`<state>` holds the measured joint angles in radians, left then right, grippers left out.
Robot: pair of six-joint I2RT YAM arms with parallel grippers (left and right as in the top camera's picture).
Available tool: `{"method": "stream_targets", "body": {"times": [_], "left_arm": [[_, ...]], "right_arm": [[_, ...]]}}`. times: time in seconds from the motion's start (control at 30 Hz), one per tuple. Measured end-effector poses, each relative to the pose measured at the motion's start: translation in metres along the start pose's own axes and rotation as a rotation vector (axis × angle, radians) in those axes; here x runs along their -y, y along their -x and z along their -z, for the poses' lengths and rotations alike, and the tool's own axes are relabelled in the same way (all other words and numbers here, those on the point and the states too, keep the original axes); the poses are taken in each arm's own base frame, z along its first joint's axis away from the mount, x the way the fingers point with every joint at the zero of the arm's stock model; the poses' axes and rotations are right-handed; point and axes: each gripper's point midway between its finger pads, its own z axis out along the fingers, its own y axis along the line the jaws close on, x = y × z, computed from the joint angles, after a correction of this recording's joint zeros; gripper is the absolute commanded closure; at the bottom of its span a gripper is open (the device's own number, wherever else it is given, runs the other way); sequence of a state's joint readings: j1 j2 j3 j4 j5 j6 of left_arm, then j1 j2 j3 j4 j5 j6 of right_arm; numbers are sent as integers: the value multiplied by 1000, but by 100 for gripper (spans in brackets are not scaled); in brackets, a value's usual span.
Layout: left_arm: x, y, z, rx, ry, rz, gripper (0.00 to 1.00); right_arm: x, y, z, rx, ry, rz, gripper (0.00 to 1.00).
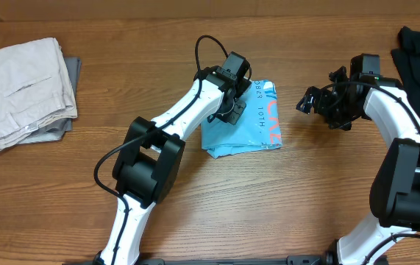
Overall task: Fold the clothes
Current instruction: 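Grasp the folded blue shirt with the left gripper and lift, then carry the blue shirt leftward onto the beige clothes stack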
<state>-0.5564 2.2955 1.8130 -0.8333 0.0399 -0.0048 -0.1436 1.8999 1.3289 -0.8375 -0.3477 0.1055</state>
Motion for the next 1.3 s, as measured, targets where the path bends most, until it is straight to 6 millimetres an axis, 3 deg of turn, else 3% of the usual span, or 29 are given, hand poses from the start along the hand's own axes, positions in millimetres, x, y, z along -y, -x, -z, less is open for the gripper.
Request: {"method": "stream_targets", "body": {"times": [0.23, 0.4, 0.57, 0.7, 0.83, 0.93, 1.3], "left_arm": [[-24, -1, 0, -3, 43, 204, 95], [-85, -12, 5, -18, 48, 483, 96], [-159, -44, 15, -66, 66, 738, 96], [-187, -66, 22, -105, 57, 848, 96], [-184, -67, 22, -114, -18, 869, 95], [-172, -64, 21, -127, -78, 859, 94], [-77, -39, 18, -153, -205, 593, 85]], "right_arm": [[0, 0, 0, 0, 0, 1, 0], [0, 0, 0, 0, 0, 1, 0], [0, 0, 0, 0, 0, 1, 0], [0, 0, 0, 0, 0, 1, 0], [0, 0, 0, 0, 0, 1, 0], [0, 0, 0, 0, 0, 1, 0], [0, 0, 0, 0, 0, 1, 0]]}}
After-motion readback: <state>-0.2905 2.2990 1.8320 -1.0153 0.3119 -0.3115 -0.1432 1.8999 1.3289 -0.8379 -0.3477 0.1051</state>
